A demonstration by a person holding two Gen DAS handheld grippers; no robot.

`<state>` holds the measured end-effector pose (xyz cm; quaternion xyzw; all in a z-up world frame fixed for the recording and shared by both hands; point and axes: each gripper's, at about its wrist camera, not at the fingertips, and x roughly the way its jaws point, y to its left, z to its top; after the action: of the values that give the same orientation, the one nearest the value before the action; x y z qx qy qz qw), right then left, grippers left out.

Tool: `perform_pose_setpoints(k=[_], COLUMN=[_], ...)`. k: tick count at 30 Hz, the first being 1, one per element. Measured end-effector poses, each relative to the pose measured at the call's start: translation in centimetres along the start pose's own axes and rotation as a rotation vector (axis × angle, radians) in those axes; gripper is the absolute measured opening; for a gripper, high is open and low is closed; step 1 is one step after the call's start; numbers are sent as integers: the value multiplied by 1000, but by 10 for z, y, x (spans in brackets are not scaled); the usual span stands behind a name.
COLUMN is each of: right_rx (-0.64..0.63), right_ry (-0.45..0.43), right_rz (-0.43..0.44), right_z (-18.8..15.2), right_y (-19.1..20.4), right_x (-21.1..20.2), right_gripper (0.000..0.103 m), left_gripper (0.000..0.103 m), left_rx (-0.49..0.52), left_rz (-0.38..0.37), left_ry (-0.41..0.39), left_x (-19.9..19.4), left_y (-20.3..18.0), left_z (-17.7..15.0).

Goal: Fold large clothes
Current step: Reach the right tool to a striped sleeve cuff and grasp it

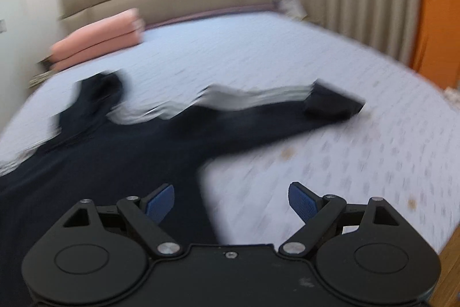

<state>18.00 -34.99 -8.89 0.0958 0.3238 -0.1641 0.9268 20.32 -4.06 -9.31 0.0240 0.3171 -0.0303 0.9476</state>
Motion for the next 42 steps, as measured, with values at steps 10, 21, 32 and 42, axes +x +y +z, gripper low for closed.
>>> perform_pose_setpoints(k=[10, 21, 32, 42], right_rx=[-196, -521, -74, 354], right_ry=[-37, 69, 72, 158], right_rz=[-282, -277, -318, -228], right_z=[61, 62, 155, 147], right_y=[-58, -105, -229, -318], right_x=[152, 218, 242, 236], right_gripper=[101, 90, 25, 79], left_gripper=[96, 91, 54, 58], left_rx=[58, 189, 276, 211], left_rz=[-161, -322, -473, -454], left_ry=[101, 176, 277, 341], left_x=[110, 173, 262, 305], left_y=[-68, -211, -334, -333], left_z=[45, 102, 128, 127])
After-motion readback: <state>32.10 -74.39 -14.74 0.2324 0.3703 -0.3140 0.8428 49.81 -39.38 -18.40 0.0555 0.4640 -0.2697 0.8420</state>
